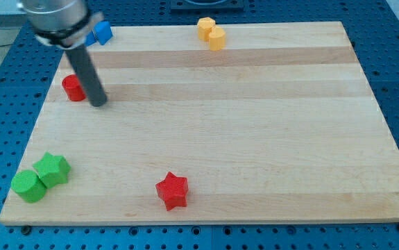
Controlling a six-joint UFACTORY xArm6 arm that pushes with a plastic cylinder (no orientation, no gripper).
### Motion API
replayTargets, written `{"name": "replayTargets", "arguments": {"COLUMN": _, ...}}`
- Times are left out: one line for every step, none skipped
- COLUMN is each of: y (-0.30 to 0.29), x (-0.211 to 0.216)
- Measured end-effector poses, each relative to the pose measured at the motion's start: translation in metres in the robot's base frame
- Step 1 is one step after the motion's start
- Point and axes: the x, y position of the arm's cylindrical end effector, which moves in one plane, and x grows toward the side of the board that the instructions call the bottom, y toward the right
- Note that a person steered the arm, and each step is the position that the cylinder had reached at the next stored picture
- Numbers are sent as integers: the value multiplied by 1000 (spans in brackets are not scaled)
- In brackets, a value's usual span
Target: Place your hand at the bottom center of the board
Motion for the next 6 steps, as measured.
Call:
{"name": "replayTargets", "arguments": {"y": 70, "x": 24}}
{"name": "replayTargets", "arguments": {"y": 136, "x": 74}}
{"name": "replayTargets", "arguments": {"y": 194, "x": 128}}
{"name": "replayTargets", "arguments": {"y": 223, "x": 187}}
{"name": "replayTargets", "arguments": {"y": 206, "x": 209}}
{"name": "replayTargets", "arguments": {"y": 166, "x": 205}}
